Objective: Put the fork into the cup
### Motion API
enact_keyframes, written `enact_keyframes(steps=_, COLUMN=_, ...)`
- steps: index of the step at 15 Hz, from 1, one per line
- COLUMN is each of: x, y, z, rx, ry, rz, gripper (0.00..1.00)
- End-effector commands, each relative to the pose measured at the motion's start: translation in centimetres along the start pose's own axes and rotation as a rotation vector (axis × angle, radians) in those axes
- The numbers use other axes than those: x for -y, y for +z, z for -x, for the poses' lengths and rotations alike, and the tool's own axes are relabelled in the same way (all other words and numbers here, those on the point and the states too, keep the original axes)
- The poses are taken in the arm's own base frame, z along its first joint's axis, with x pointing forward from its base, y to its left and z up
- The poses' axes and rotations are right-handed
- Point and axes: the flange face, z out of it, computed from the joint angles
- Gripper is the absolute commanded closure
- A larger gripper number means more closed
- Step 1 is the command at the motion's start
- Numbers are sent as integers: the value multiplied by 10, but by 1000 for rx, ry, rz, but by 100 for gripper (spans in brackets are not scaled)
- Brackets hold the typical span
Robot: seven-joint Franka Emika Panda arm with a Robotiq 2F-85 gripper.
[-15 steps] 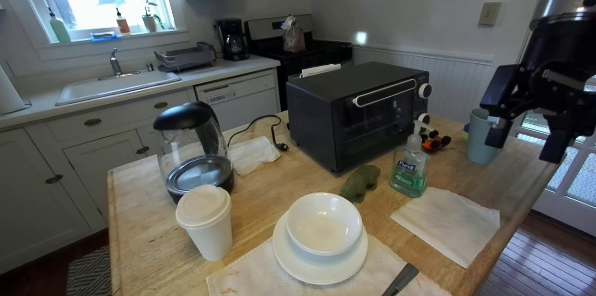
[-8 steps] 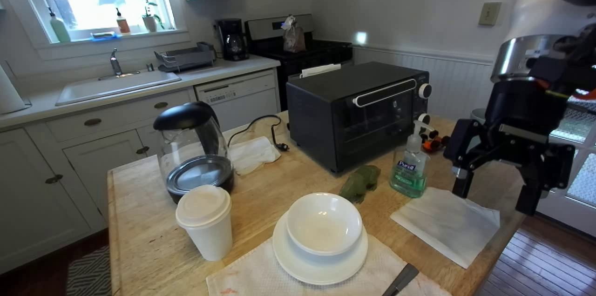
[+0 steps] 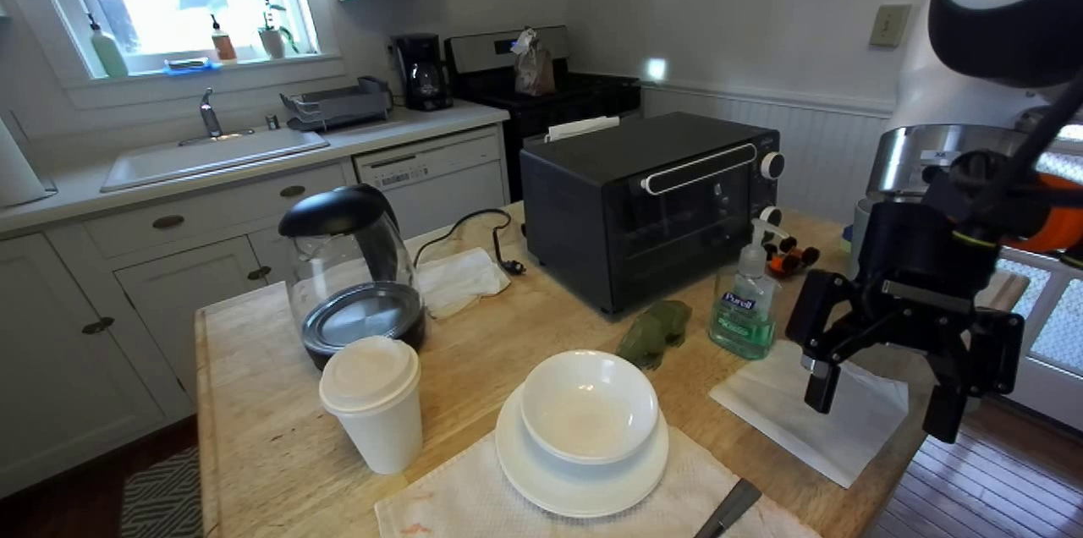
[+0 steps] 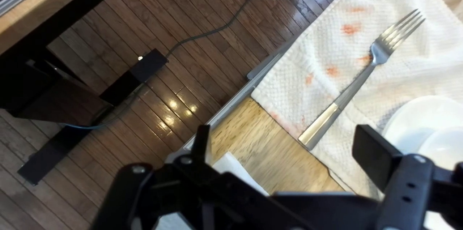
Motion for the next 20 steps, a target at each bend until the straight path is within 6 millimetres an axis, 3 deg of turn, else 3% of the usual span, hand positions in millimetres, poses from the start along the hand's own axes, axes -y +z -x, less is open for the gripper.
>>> enact_keyframes(steps=1, x=0, y=0, z=0, rx=0, ry=0, rz=0, gripper=0)
enact_keyframes(steps=11, x=57, y=72, z=17, rx=84, ry=95, rz=-34, gripper=0)
enact_keyframes(steps=20, x=83, y=115, z=14, rx=17, ry=303, rz=-49, gripper=0)
